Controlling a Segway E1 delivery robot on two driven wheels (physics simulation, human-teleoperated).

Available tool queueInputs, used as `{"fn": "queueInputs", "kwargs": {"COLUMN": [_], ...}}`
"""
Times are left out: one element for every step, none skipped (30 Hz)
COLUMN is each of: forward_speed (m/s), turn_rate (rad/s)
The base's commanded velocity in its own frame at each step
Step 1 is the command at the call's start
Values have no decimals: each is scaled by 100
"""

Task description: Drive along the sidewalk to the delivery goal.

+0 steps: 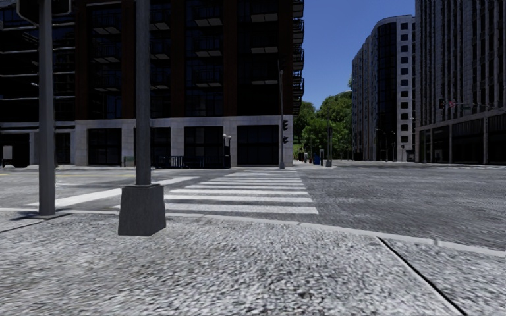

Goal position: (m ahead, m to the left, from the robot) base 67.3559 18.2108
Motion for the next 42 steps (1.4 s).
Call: {"fn": "queueInputs", "kwargs": {"forward_speed": [200, 200, 200, 200, 200, 200, 200, 200, 200, 200, 200, 200, 200, 200, 200, 200, 200, 200, 200, 200, 200, 200, 200, 200, 200, 200, 200, 200, 200, 200, 200, 200, 200, 200, 200, 200, 200, 200, 200, 200, 200, 187], "turn_rate": [0, 0, 0, 0, 0, 0, 0, 0, 0, 0, 0, 0, 0, 0, 0, 0, 0, 0, 0, 0, 0, 0, 0, 0, 0, 0, 0, 0, 0, 0, 0, 0, 0, 0, 0, 0, 0, 0, 0, 0, 0, 0]}}
